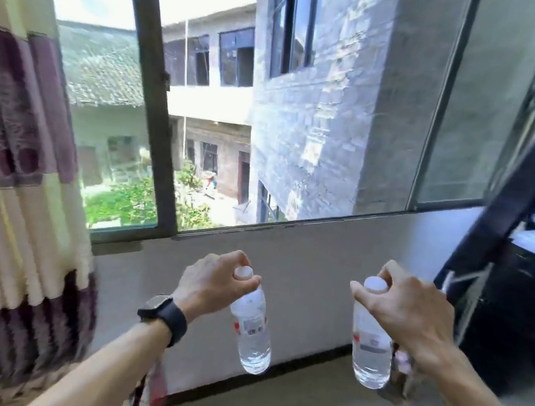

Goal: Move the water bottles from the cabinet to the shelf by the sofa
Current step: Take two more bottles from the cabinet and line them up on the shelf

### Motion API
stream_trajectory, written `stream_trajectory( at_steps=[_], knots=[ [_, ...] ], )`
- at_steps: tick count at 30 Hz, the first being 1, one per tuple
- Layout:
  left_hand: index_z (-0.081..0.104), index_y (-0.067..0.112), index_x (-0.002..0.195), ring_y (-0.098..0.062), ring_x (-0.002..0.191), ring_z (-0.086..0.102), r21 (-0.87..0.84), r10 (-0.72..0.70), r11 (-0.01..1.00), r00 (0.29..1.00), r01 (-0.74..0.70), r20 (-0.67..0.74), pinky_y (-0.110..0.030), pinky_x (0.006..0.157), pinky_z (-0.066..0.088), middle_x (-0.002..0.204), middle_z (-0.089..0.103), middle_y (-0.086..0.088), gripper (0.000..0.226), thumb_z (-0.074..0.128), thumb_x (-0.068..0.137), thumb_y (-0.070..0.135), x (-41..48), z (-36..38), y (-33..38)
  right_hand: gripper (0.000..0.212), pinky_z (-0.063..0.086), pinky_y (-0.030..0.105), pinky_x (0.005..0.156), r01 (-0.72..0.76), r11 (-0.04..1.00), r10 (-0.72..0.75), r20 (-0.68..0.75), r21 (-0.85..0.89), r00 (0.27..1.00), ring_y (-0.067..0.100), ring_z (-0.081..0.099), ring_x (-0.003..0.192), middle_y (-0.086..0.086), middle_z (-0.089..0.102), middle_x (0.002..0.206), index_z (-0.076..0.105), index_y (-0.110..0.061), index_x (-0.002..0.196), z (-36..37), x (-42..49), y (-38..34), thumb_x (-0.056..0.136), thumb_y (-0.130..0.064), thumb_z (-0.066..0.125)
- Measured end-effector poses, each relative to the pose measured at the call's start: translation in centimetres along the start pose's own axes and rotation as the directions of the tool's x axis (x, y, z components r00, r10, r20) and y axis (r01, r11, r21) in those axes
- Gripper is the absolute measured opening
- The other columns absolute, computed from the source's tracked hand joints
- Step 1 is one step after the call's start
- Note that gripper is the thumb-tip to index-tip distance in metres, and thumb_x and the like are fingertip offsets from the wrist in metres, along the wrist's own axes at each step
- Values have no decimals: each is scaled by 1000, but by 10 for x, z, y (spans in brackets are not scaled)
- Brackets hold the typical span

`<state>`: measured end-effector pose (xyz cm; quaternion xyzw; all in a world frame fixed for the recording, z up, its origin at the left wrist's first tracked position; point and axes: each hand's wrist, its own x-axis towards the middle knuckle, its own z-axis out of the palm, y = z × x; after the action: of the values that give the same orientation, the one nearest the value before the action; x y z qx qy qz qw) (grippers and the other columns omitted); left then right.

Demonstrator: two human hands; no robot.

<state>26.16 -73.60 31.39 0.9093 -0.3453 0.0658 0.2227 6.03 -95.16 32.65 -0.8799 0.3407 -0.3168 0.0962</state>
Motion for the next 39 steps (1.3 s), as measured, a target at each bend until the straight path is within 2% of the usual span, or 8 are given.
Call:
stream_trajectory(
  at_steps=[5, 10, 15, 18, 22, 29, 33, 39],
  knots=[
    [62, 39, 98, -18, 76, 62, -17, 196, 981, 977, -196, 83, -29, 62, 45, 85, 67, 7, 33, 57, 77, 64, 69, 48, 108, 47, 45, 30, 58, -224, 973, 221, -60, -49, 973, 23, 59, 67, -8, 60, 64, 49, -24, 72, -44, 30, 94, 73, -70, 61],
    [58, 46, 93, -12, 63, 57, -67, 395, 919, 906, -390, 149, -26, 54, 43, 69, 62, 7, 17, 52, 80, 55, 129, 87, 193, 48, 46, 30, 57, -381, 918, 365, -139, -110, 921, 24, 57, 63, -12, 55, 59, 48, -24, 71, -56, 44, 162, 68, -69, 64],
    [61, 49, 94, -8, 65, 58, -164, 529, 847, 830, -505, 176, -26, 56, 44, 72, 63, 13, 15, 49, 86, 53, 190, 133, 261, 44, 49, 29, 58, -545, 826, 511, -217, -146, 832, 19, 59, 65, -12, 59, 62, 51, -24, 70, -67, 67, 221, 67, -65, 67],
    [60, 44, 93, -9, 62, 55, -216, 629, 775, 755, -593, 185, -26, 54, 40, 70, 61, 10, 14, 47, 89, 48, 226, 163, 308, 42, 38, 24, 52, -608, 775, 559, -263, -172, 787, 15, 56, 63, -13, 60, 65, 54, -24, 71, -80, 84, 251, 69, -63, 68],
    [55, 39, 96, -23, 74, 56, -236, 761, 649, 623, -723, 181, -31, 62, 40, 82, 61, 8, 16, 43, 90, 47, 266, 203, 385, 43, 48, 29, 58, -682, 707, 594, -367, -185, 716, 20, 60, 69, -11, 64, 68, 55, -26, 71, -99, 100, 292, 71, -67, 64],
    [51, 35, 97, -19, 85, 58, -420, 888, 454, 440, -786, 136, -34, 71, 49, 97, 65, 11, 19, 41, 93, 52, 294, 283, 525, 45, 49, 30, 56, -780, 590, 621, -501, -207, 603, 20, 60, 68, -11, 62, 64, 54, -24, 69, -127, 112, 388, 69, -68, 64],
    [51, 39, 97, -17, 83, 59, -497, 896, 432, 419, -753, 146, -31, 66, 42, 86, 63, 11, 21, 42, 91, 57, 289, 333, 611, 46, 45, 30, 56, -827, 528, 640, -551, -191, 536, 24, 58, 68, -8, 61, 59, 53, -21, 68, -147, 118, 470, 70, -64, 67],
    [54, 43, 93, -13, 73, 60, -531, 915, 399, 360, -748, 181, -29, 62, 46, 72, 60, 12, 18, 47, 87, 59, 280, 383, 748, 44, 46, 34, 55, -842, 524, 655, -571, -129, 495, 22, 58, 67, -7, 60, 59, 52, -22, 67, -192, 130, 595, 68, -65, 66]
  ],
)
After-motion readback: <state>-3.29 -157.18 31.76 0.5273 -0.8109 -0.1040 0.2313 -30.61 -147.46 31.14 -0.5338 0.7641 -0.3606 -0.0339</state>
